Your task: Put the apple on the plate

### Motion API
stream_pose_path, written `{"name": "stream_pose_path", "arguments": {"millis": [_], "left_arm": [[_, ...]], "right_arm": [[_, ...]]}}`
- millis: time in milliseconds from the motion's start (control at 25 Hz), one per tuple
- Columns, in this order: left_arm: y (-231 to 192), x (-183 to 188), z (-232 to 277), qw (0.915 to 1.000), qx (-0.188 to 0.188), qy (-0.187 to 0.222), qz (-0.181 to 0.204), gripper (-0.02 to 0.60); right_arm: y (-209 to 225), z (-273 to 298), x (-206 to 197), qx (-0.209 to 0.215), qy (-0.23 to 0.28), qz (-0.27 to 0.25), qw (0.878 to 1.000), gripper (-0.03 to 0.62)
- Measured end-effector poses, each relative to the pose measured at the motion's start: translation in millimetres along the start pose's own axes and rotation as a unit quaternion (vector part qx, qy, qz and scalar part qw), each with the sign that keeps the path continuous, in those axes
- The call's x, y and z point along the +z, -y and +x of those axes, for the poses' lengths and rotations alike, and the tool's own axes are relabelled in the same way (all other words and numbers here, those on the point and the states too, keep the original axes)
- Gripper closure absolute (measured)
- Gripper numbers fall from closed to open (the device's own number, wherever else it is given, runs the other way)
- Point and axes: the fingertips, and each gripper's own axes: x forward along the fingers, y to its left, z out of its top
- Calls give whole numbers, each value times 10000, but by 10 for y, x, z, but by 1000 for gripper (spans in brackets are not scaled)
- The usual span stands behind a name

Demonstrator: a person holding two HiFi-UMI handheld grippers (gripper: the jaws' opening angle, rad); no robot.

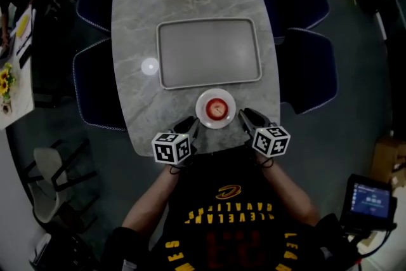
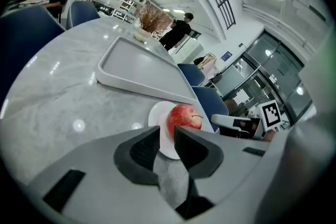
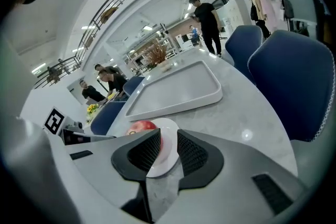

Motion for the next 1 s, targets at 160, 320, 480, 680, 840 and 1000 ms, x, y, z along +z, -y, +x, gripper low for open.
{"name": "stream_pose_path", "arguments": {"millis": [160, 320, 480, 680, 840, 1000], "left_arm": [[-95, -162, 26, 9989, 6, -158, -449, 509], [-198, -242, -57, 9974, 120, -243, -666, 509], [-184, -365, -93, 9951, 139, -296, -936, 509], [-148, -461, -87, 9938, 177, -253, -1065, 509], [-164, -460, -90, 9935, 164, -203, -1112, 509], [-147, -481, -68, 9930, 130, -216, -1150, 509]], "right_arm": [[-10, 40, -176, -15, -264, -28, 9996, 491], [-156, 122, -279, 110, -515, -37, 9986, 490], [-208, 162, -436, 174, -829, -55, 9964, 491], [-189, 178, -538, 245, -954, 112, 9951, 491], [-187, 197, -605, 285, -1089, 145, 9935, 494], [-145, 194, -626, 340, -1092, 374, 9927, 549]]}}
